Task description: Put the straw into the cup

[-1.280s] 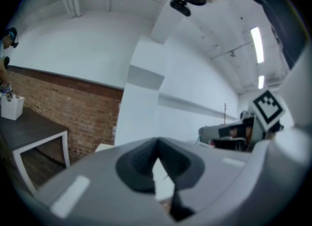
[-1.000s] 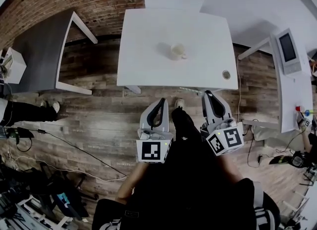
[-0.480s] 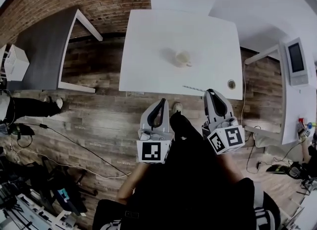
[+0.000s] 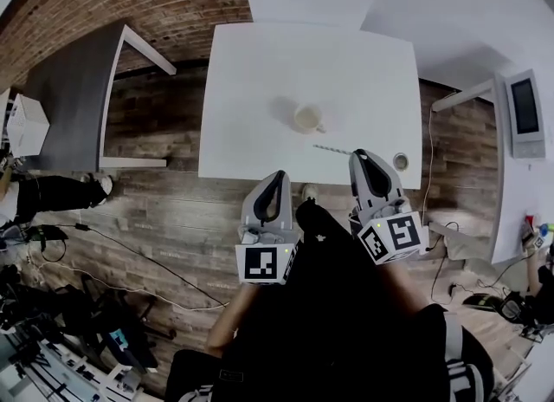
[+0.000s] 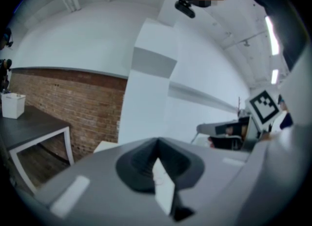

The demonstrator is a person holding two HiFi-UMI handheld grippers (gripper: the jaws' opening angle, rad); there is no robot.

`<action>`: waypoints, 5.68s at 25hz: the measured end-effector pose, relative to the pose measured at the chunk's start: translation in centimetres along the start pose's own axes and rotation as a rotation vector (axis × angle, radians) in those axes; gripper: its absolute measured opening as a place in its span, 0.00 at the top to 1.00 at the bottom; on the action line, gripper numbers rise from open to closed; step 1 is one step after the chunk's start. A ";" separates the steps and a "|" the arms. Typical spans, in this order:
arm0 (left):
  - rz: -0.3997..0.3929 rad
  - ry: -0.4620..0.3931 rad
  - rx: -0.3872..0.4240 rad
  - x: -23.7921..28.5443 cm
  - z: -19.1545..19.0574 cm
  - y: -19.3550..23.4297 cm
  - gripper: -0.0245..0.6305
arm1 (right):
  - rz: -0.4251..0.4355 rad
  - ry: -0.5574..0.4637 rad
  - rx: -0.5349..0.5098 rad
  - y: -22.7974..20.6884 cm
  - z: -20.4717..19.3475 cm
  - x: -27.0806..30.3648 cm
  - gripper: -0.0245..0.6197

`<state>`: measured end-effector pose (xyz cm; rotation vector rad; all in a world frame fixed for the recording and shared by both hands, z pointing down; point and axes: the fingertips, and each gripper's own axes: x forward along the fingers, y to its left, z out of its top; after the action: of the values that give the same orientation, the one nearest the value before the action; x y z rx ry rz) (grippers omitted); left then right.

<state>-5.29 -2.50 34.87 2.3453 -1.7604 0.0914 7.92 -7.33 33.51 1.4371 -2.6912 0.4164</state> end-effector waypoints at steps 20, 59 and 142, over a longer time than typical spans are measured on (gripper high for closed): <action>-0.018 0.049 -0.032 7.0 0.0 2.8 0.96 | -0.059 0.062 0.035 -5.2 -3.1 9.5 0.92; -0.161 0.197 -0.024 11.6 -7.7 3.6 0.96 | -0.217 0.110 0.228 -10.0 -14.0 15.4 0.92; -0.147 -0.024 0.039 11.1 2.5 3.6 0.96 | -0.127 -0.049 0.082 -3.9 -0.2 7.2 0.95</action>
<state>-5.72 -14.42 34.84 2.5053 -1.6039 0.0756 7.08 -15.20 35.81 1.6508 -2.6287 0.4937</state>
